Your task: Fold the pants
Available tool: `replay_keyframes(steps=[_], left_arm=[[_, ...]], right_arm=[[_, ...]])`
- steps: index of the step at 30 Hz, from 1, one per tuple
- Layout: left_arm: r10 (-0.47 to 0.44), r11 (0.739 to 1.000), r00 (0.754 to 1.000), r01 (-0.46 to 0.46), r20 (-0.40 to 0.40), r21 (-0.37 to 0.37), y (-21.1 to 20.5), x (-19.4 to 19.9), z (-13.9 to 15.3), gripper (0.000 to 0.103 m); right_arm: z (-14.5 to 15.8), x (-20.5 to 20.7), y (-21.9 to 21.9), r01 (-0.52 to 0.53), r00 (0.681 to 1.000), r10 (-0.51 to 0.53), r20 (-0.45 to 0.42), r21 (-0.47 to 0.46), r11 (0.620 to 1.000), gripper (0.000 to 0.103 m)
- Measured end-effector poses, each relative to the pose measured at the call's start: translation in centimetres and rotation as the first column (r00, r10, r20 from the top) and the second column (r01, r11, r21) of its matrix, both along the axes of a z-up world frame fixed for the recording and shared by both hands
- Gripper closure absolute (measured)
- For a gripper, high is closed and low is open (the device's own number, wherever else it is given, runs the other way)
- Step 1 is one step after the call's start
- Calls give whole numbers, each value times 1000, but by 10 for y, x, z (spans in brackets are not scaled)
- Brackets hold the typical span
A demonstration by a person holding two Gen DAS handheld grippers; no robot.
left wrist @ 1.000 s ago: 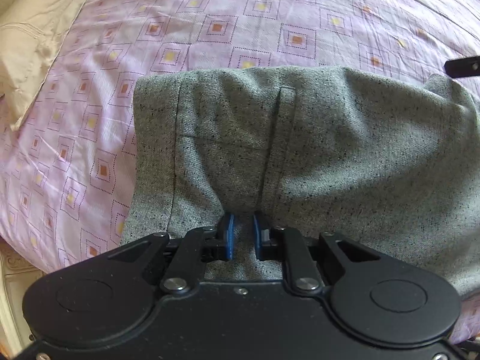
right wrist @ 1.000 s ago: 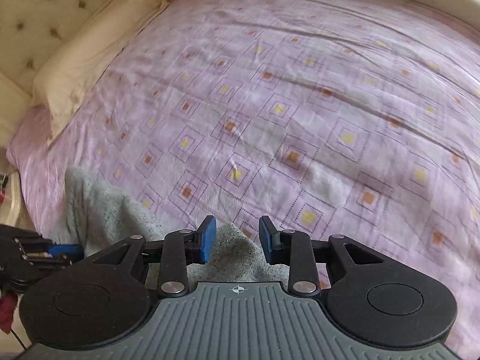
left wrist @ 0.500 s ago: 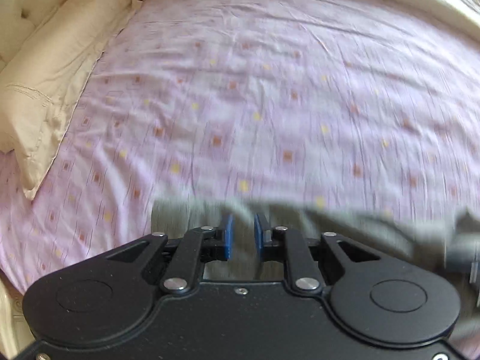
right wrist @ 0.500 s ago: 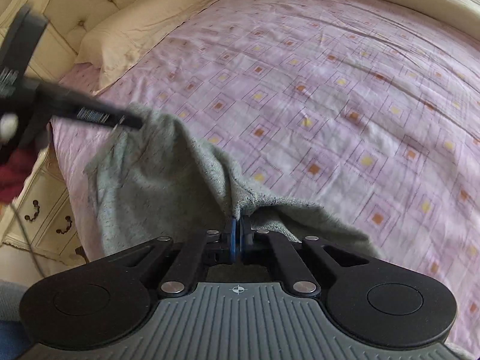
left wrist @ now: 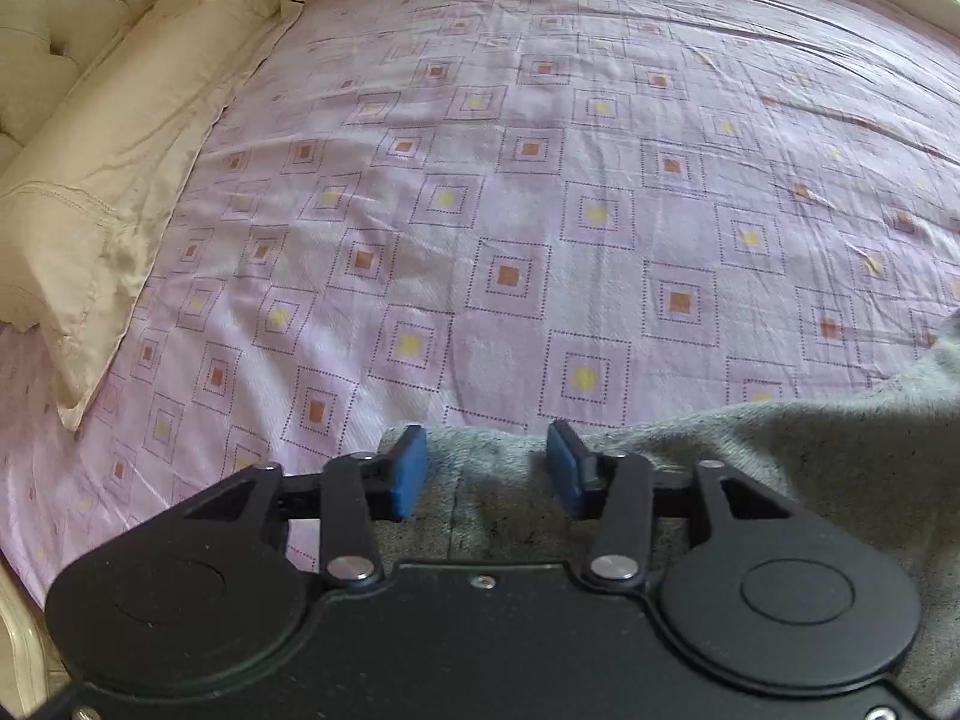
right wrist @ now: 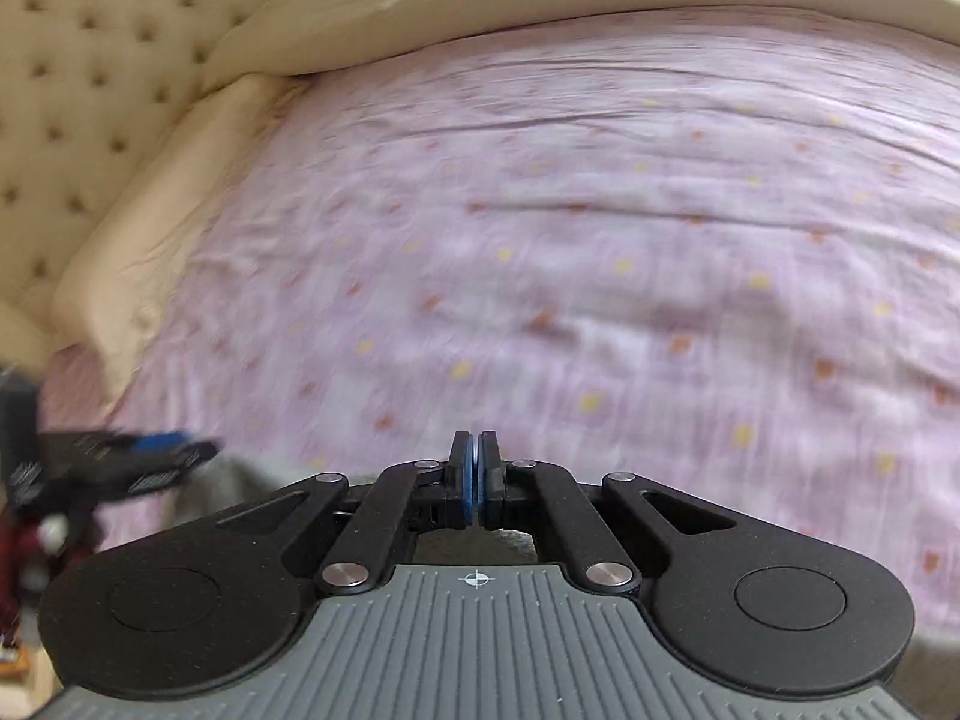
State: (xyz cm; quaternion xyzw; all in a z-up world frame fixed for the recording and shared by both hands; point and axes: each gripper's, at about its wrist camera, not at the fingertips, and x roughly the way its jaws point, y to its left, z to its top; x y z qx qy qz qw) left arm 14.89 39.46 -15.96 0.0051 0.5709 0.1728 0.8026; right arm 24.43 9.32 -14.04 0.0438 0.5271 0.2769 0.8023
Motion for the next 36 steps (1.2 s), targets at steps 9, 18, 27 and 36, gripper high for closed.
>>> replay_keyframes(steps=[9, 18, 27, 36], left_arm=[[49, 996, 998, -46, 41, -70, 16, -6, -1, 37], [30, 999, 999, -29, 24, -42, 10, -2, -7, 37], [68, 995, 998, -68, 1, -70, 17, 4, -15, 35], [62, 995, 998, -60, 12, -82, 18, -1, -15, 35]], right_arm=[[-7, 24, -16, -52, 994, 61, -86, 109, 993, 86], [-27, 7, 31, -231, 933, 256, -252, 122, 965, 75], [-25, -21, 43, -302, 914, 312, -260, 79, 950, 75], [-10, 17, 35, -255, 964, 256, -75, 21, 967, 72]])
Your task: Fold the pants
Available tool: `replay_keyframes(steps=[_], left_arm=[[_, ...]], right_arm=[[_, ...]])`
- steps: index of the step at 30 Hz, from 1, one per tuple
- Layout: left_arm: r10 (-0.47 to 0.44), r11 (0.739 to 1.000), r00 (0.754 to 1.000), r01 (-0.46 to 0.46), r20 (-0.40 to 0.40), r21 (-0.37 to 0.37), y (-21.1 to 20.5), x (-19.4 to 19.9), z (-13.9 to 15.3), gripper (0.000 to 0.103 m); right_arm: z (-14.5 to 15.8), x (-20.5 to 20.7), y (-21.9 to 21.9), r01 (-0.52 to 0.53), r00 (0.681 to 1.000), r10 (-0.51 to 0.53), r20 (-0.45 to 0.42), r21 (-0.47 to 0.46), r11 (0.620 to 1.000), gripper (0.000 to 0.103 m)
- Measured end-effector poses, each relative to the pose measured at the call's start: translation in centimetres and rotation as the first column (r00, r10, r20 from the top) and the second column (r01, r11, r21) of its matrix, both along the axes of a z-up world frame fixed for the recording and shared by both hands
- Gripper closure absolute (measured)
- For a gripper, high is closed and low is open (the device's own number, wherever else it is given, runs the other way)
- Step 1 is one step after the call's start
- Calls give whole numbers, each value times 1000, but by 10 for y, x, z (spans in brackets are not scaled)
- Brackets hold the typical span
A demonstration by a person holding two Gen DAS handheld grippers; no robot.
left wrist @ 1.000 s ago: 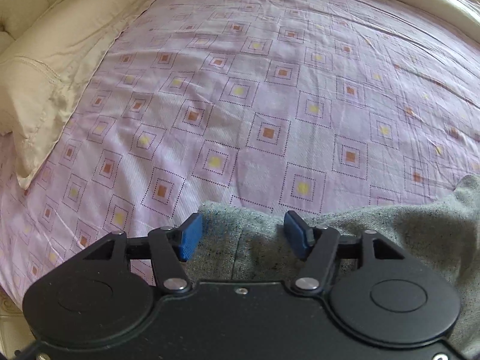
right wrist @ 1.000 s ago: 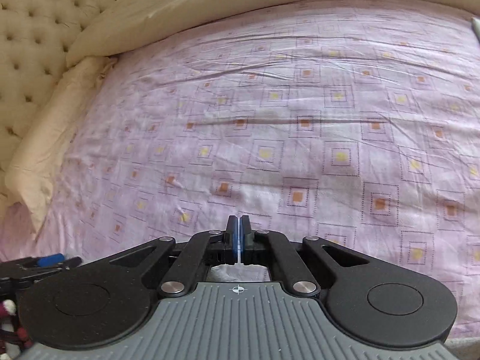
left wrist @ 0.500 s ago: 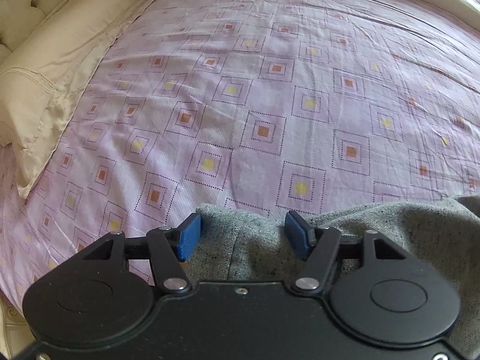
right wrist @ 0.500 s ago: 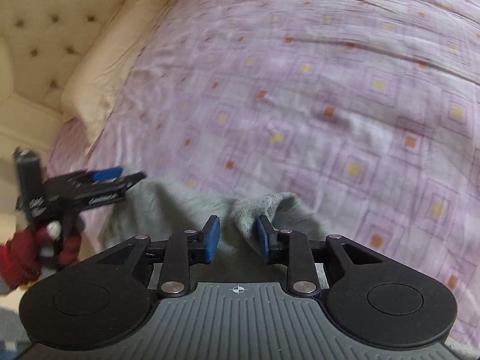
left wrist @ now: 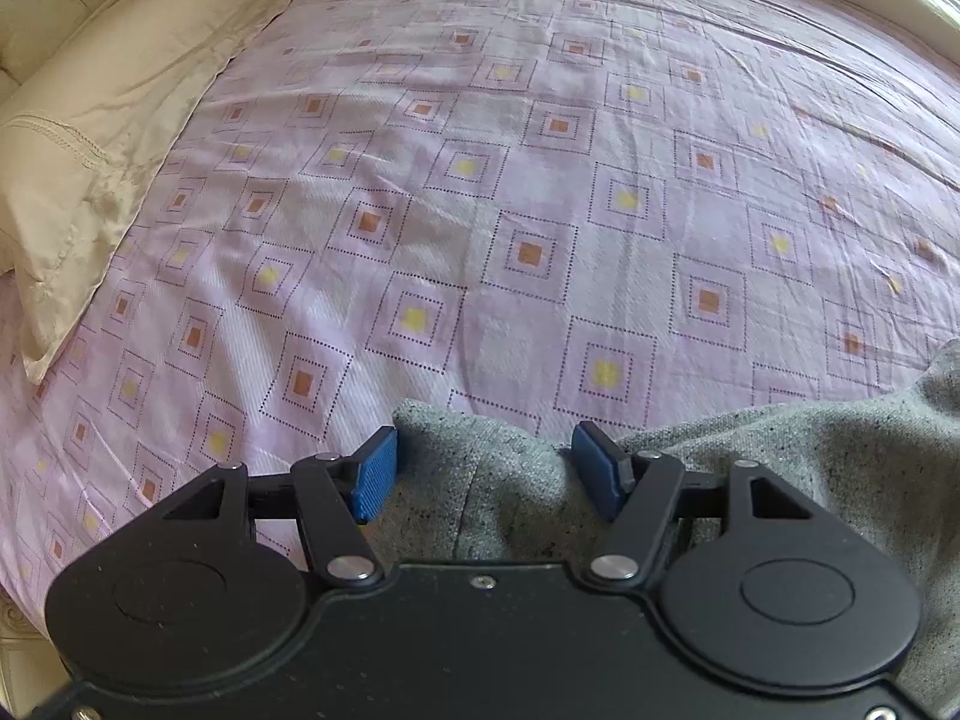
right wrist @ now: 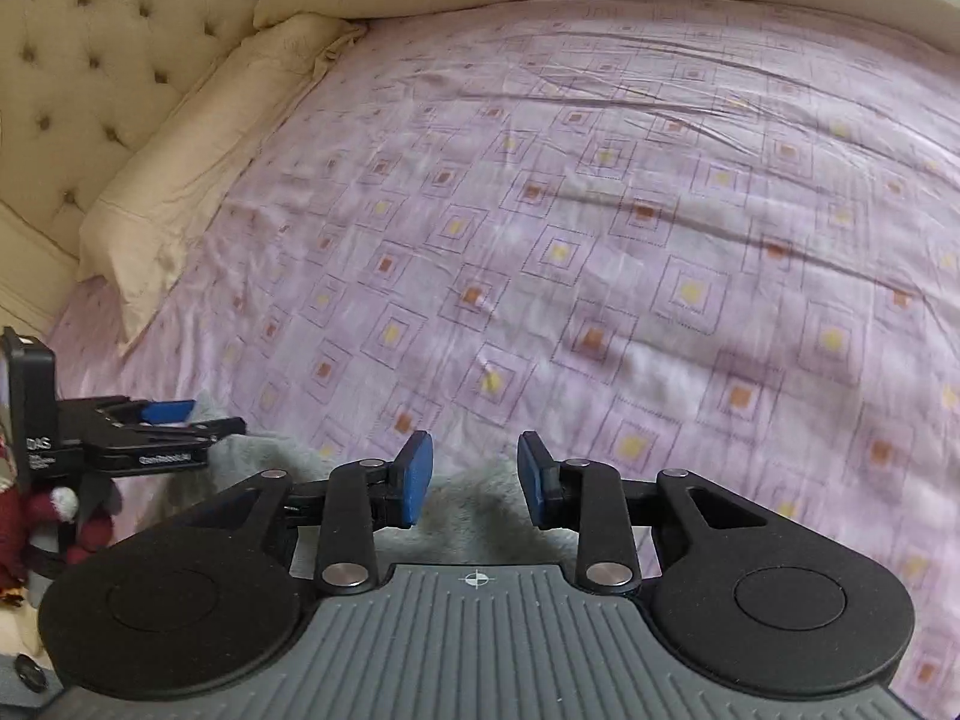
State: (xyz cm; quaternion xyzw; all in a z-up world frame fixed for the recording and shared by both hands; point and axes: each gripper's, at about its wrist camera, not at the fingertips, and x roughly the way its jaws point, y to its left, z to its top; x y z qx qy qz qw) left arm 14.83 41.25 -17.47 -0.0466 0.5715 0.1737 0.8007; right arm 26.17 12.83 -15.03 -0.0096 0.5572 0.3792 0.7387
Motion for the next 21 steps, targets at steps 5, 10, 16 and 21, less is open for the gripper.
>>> replay_keyframes(steps=[5, 10, 16, 21], left_arm=[[-18, 1000, 1000, 18, -9, 2, 0, 2, 1, 34], [-70, 997, 997, 70, 31, -11, -6, 4, 34, 47], [-215, 972, 966, 226, 147, -64, -41, -6, 71, 47], [-239, 931, 956, 276, 171, -238, -61, -10, 64, 47]], right_arm=[[-25, -11, 13, -110, 989, 105, -100, -43, 993, 72], [-18, -39, 13, -173, 981, 169, -98, -32, 984, 72], [-25, -28, 4, -58, 990, 56, -129, -9, 998, 72], [-32, -17, 0, -12, 989, 12, -149, -1, 1000, 72]])
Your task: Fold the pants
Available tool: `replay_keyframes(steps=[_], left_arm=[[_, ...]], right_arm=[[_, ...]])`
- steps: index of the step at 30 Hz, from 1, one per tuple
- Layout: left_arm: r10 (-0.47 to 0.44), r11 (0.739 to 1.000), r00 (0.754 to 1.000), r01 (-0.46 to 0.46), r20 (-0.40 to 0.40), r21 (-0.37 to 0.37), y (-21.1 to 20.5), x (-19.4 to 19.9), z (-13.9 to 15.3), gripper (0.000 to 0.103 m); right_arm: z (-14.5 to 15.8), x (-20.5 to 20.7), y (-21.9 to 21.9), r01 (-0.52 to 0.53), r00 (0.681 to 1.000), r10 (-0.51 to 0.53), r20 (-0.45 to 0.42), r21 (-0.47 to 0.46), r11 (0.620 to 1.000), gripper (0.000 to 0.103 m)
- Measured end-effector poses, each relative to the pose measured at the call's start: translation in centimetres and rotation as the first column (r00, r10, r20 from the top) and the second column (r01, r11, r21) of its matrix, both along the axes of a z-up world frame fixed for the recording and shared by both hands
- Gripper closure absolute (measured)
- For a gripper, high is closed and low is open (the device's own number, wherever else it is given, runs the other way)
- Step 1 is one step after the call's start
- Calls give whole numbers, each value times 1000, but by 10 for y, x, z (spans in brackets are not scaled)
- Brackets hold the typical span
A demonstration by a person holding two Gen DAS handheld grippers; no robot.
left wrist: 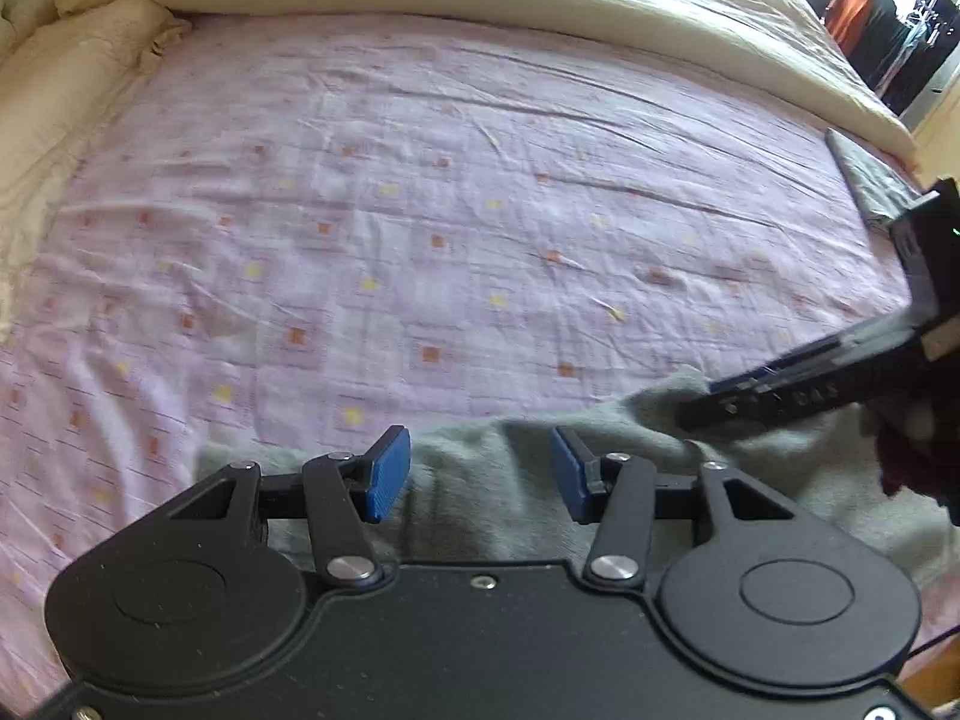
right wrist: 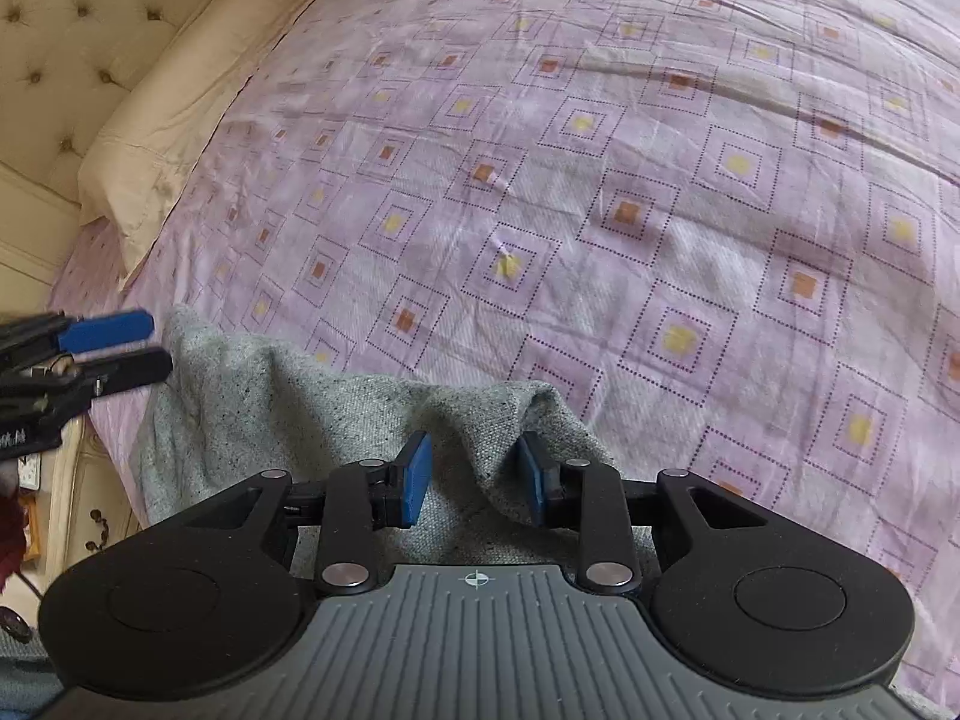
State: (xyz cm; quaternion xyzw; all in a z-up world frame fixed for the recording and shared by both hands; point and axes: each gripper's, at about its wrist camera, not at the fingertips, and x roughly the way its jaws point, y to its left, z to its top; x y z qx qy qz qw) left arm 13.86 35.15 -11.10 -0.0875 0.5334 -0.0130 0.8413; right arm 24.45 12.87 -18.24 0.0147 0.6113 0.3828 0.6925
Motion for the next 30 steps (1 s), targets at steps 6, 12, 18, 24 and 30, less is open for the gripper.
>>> replay_keyframes(steps=[6, 12, 18, 24, 30], left_arm=[[-81, 997, 981, 77, -178, -27, -19, -12, -47, 47], [-156, 984, 974, 167, -162, 58, -28, -35, -60, 43], [-160, 983, 976, 171, -145, 64, -29, -39, -58, 41], [-199, 973, 971, 212, -134, 95, -33, -45, -57, 41], [-247, 957, 957, 265, -153, 114, -36, -48, -51, 41]], right_arm=[[-12, 9, 1, 36, 998, -35, -50, 18, 999, 72], [-20, 10, 0, 119, 983, -108, -147, 65, 991, 72], [28, -3, 3, 81, 993, -87, 81, 79, 994, 100], [-19, 25, 29, 83, 995, -80, 59, -60, 995, 100], [13, 23, -14, 242, 955, -245, 168, 34, 970, 92]])
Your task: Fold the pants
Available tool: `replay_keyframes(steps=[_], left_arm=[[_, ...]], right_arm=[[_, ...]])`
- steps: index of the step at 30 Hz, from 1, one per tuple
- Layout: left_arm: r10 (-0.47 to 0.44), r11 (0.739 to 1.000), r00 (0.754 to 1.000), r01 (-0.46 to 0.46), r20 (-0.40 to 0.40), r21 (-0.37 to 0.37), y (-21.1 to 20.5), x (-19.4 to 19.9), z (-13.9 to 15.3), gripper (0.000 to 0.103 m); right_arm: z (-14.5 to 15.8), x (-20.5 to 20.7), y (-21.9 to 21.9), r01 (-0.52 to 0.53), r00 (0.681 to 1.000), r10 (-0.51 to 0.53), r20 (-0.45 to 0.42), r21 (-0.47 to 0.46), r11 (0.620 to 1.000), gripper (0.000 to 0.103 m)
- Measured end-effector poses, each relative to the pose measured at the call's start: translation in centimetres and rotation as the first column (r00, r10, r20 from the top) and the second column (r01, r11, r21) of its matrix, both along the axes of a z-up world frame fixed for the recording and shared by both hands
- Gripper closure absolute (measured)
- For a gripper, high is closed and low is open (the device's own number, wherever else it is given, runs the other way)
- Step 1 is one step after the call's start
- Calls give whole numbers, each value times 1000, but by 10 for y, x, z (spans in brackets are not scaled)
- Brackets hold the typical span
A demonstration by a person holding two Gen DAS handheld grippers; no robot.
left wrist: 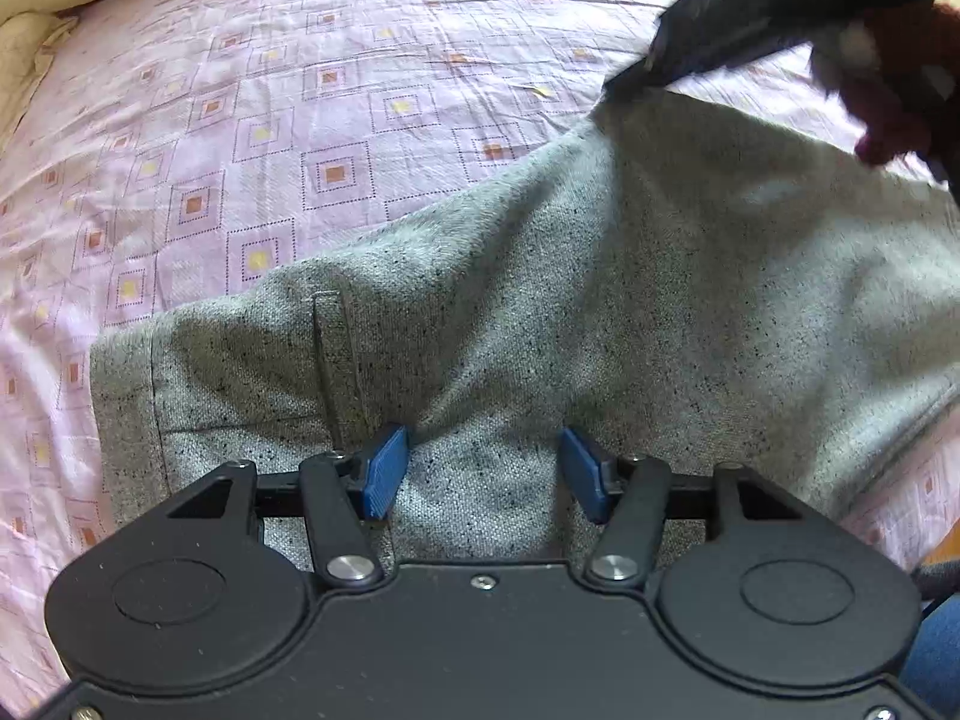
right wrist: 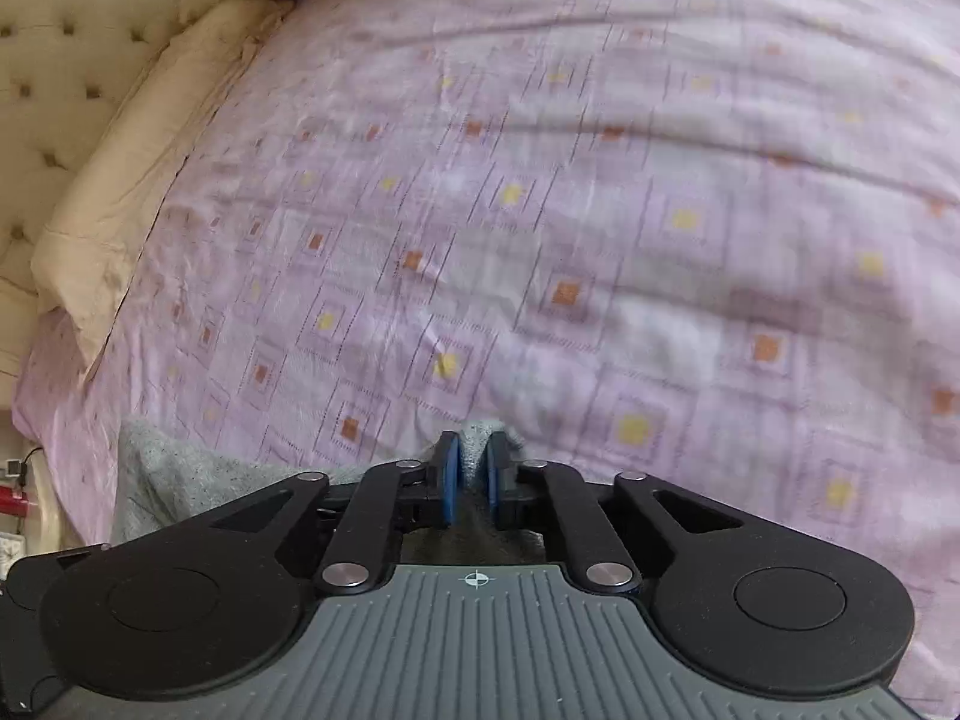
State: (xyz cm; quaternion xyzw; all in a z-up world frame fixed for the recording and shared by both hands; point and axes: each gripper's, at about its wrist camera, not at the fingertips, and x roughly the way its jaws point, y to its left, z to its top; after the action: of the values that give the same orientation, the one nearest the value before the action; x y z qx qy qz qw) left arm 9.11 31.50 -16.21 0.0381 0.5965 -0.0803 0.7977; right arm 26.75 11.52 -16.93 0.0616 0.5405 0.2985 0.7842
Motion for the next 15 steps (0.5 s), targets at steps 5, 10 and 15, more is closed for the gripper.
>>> replay_keyframes(steps=[5, 10, 15], left_arm=[[-16, 1000, 1000, 16, 0, 16, -2, 3, 16, 47], [-1, 998, 997, 6, 74, -67, -8, 8, 41, 47], [-24, 999, 1000, 24, 13, -32, -23, 8, 18, 46]], right_arm=[[37, -9, -74, 254, 966, -258, 23, 113, 961, 92], [33, -69, -81, 201, 980, -201, -13, 19, 979, 92], [-14, -149, -79, 214, 961, -239, -137, -178, 961, 92]])
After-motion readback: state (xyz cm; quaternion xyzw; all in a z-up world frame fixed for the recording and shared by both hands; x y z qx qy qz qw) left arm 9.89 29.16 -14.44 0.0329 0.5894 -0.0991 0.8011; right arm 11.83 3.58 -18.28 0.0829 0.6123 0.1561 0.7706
